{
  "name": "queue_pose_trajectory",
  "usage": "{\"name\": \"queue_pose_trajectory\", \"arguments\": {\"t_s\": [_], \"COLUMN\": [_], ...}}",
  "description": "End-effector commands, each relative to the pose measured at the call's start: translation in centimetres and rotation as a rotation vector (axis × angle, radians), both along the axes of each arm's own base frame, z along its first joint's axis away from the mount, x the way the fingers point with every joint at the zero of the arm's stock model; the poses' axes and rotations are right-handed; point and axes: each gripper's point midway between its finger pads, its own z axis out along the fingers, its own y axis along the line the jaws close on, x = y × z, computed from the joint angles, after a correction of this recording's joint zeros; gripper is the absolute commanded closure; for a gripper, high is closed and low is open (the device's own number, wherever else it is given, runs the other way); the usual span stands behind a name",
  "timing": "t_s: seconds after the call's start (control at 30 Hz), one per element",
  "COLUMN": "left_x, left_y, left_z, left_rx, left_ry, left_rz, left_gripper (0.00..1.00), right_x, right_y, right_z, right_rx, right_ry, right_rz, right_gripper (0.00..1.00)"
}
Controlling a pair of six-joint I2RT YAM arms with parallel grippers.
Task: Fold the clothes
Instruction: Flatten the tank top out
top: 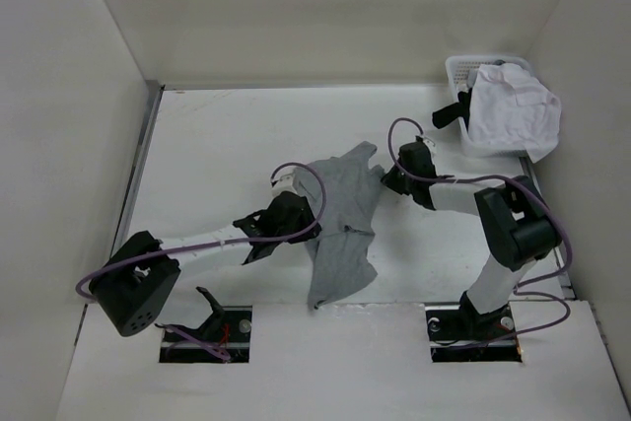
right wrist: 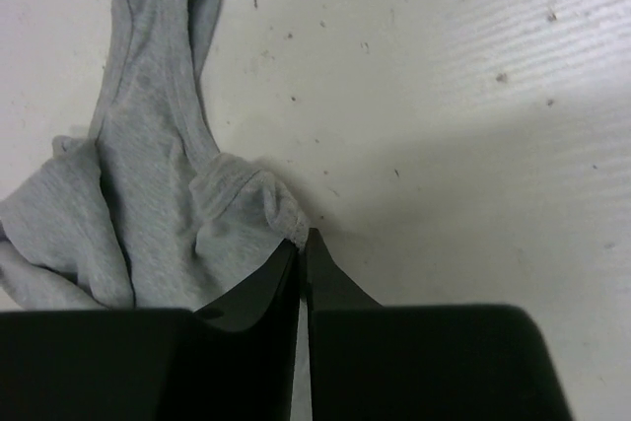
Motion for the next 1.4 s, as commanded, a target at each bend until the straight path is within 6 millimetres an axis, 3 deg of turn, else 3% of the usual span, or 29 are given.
{"name": "queue_pose_trajectory", "arguments": {"t_s": [0.0,0.3,0.43,0.7,0.93,1.37], "left_x": [-0.8,-2.1,-2.3,-2.4,-2.2,-1.6], "left_y": [-0.6,-2.3,-2.1,-2.7,-2.9,-2.9], "left_z": [0.8,1.4,1.4,3.6,1.9,1.5], "left_rx": [-0.079,-0.227,-0.255,-0.335,-0.290,-0.280], "left_ry": [0.022,0.052,0.059,0.013,0.039,0.027], "left_rz": [0.002,-0.012,0.017,0.043,0.059,0.082], "left_gripper": [0.69,0.69,0.71,0.74,0.74,0.75], "right_x": [2.8,5.4,5.3,4.9,4.5,4.4], "right_y": [0.6,0.3,0.6,0.7,0.8,0.9], "right_z": [2.3,3.3,3.0,2.9,3.6,3.5], "right_rx": [0.028,0.035,0.029,0.032,0.050,0.065], "right_ry": [-0.084,-0.133,-0.128,-0.135,-0.150,-0.150], "right_rz": [-0.022,-0.040,-0.018,-0.006,0.005,0.009], "right_gripper": [0.94,0.96,0.95,0.94,0.94,0.94]}}
